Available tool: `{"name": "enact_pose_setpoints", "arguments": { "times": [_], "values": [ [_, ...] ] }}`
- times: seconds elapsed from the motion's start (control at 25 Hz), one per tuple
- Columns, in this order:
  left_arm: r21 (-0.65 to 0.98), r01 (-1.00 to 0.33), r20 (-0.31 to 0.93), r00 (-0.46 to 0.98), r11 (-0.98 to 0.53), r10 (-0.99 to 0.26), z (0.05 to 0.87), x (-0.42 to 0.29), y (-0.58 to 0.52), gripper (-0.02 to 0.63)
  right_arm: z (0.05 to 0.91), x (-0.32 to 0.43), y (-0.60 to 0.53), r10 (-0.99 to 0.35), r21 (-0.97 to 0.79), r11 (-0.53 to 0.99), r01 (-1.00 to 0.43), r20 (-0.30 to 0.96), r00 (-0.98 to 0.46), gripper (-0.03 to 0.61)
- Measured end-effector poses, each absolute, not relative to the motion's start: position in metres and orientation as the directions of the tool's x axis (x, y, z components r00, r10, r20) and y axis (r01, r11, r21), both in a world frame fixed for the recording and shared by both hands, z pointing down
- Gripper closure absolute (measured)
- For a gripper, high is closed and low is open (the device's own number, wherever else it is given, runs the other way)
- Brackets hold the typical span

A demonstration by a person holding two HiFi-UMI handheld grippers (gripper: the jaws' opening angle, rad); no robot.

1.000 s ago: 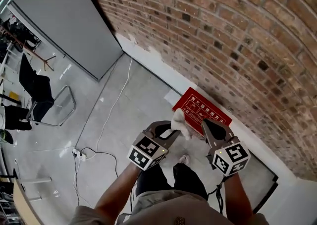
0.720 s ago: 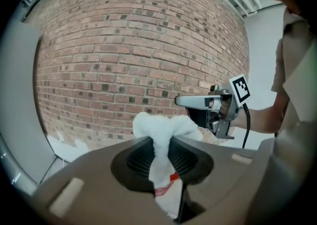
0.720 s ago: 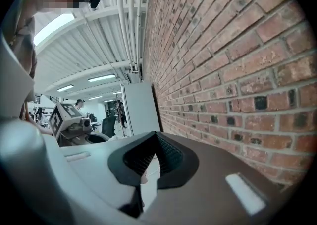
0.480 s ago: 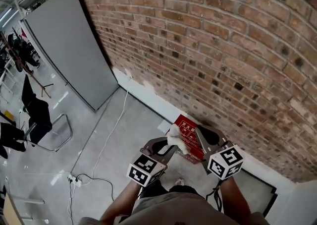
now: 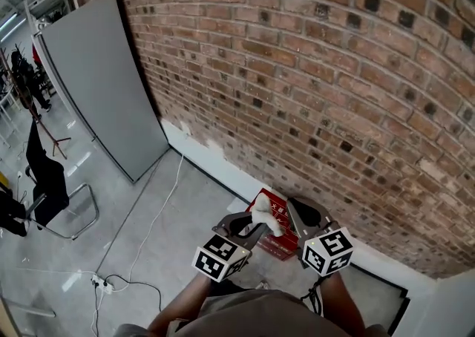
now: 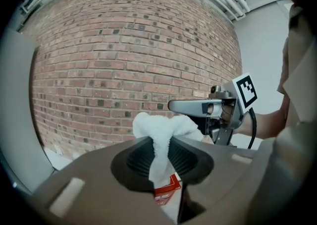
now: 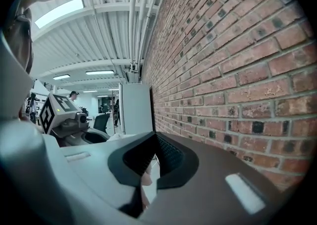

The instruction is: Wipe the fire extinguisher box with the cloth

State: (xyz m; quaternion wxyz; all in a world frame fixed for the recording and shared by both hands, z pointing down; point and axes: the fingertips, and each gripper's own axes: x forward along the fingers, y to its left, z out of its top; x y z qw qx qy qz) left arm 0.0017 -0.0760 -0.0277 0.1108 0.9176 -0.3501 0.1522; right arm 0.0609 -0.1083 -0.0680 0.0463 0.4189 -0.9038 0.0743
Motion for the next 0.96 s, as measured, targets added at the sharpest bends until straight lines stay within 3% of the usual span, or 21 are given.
{"name": "enact_pose_setpoints", "arguments": {
  "times": [0.96],
  "values": [
    [0.137,-0.653,0.343,0.737,-0.745,-0.582,-0.030,0.028,-0.088,0.532,-0.074,0.079,-0.129,-0.757,-0.113,0.634,-0.765,0.110,-0.644,0.554]
  ]
}}
